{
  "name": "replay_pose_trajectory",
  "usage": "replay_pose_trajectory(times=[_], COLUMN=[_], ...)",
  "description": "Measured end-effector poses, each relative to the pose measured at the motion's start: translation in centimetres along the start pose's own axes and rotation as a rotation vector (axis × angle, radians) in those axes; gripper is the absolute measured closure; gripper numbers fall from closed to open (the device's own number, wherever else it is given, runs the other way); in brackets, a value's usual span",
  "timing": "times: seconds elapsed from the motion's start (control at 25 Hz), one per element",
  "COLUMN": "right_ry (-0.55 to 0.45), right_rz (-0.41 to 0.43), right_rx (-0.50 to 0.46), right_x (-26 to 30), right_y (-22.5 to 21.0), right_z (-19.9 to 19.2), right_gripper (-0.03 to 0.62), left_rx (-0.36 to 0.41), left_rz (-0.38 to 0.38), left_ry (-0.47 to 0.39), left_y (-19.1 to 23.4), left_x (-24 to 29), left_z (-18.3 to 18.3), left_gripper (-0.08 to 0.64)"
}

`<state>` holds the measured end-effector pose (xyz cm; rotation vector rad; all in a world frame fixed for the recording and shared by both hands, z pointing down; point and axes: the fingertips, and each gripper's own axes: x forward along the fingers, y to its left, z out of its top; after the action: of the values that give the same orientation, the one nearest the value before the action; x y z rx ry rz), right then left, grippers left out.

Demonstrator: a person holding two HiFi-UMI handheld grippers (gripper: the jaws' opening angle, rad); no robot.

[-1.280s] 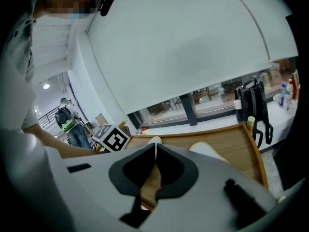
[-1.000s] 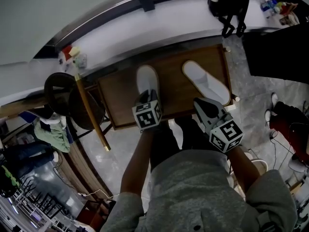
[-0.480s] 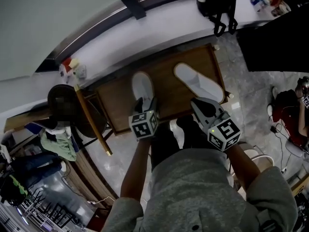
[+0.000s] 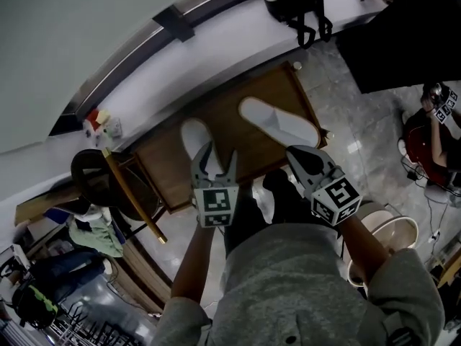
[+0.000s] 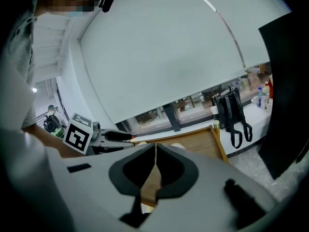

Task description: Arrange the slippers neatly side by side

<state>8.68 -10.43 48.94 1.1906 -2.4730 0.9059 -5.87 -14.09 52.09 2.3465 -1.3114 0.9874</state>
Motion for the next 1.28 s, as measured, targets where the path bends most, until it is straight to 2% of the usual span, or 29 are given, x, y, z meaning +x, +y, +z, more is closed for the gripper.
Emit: replay_pose_trajectory(times=[0.16,0.32,0.44,0.6,0.68,0.92,1.16,1.28], right_ry=[-0.015,-0.036,-0.038,-0.030,-0.030,-0.023,-0.018,-0.021], right_rz=[-0.052,-0.112,-0.149,-0.181,-0.192,-0.204,-0.190,-0.177], right_rx=[0.017,0.039,0.057,0.076,0.089,0.104,0.103,0.098], right_x=[-1.7,-3.6,-4.9,-6.2,-6.6,-7.0,-7.2,-7.0], right_y=[-1.6,-3.4,-4.5,-5.3,-5.6,-6.1,-6.4,-6.3], right_z=[-0.6,-0.9,-1.7,-2.9,-3.3,-4.1,-4.1,-3.9], right_gripper=[0.563,0.563,0.563,0.563,0.563,0.563,0.563,0.563], left_rx=[0.278,0.590,0.745,0.901,0.931,0.957,0.859,0.761], left_rz=[-0.200,-0.346,-0.432,-0.453,-0.455,-0.442,-0.399,-0.350], left_ry=[-0.018,-0.017,0.004,0.032,0.031,0.010,0.026,0.039], left_y=[-5.7,-10.4,-12.8,-14.3,-14.9,-16.2,-16.0,-15.2], left_x=[3.1,6.7,9.1,11.5,12.3,13.4,13.6,13.5], left_z=[2.5,2.6,1.4,-0.5,-0.7,-0.2,0.9,1.5], left_gripper=[0.325,0.325,0.327,0.359,0.384,0.491,0.526,0.529])
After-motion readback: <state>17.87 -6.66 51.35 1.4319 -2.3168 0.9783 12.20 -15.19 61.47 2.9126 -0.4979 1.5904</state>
